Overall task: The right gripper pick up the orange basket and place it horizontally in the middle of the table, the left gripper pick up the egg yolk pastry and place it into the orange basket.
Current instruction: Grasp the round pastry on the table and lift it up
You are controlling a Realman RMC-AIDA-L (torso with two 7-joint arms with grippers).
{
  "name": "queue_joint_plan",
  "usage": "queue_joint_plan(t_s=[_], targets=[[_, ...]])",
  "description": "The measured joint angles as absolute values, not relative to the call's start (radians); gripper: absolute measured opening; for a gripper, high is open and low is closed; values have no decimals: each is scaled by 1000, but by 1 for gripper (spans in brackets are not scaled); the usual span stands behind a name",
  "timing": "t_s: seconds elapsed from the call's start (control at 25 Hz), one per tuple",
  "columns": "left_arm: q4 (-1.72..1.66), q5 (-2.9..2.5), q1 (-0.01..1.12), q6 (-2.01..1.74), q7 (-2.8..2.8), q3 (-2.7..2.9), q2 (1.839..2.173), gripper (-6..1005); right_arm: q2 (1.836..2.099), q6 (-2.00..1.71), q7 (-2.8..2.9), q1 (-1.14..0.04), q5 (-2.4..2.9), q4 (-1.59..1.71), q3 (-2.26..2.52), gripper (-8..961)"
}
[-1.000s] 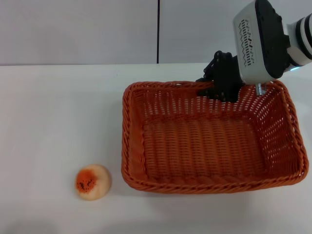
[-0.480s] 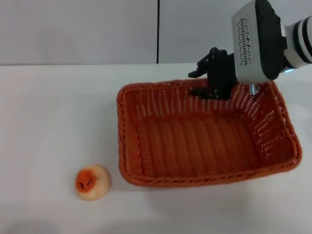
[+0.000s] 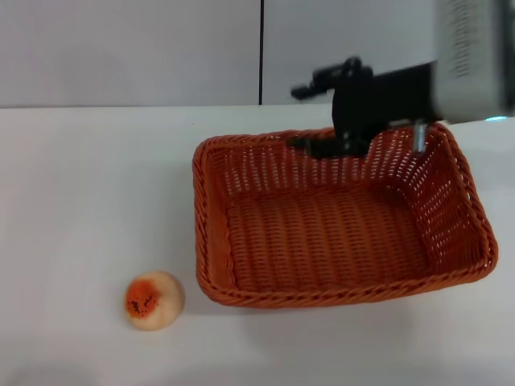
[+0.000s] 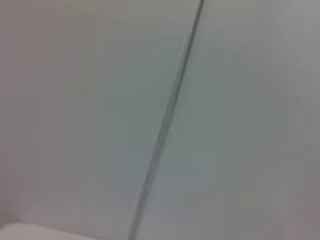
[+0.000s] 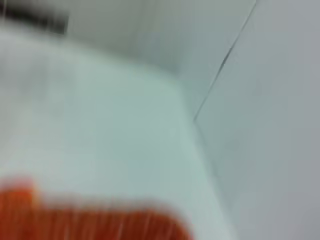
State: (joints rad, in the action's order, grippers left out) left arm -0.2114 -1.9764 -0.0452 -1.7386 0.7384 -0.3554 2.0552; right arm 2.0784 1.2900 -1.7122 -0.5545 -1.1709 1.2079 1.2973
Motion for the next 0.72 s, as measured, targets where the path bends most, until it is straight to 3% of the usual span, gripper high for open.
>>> queue_joint_plan(t_s=[0.08,0.48,0.72], targets=[[-321,-1976,-25,-1759,822,-221,2055,813,2078,1298,-1712,-424,-1366,1323,1278,638],[-541,-1979,26,-1794,981,167,2056,814,2079,1374,-1783,-97,-1996,1317,1137,638],[-521,-2019,81,-1740,974,274,2064,814,2079,1493,-1798,-50,-2151,1185,1054,638]])
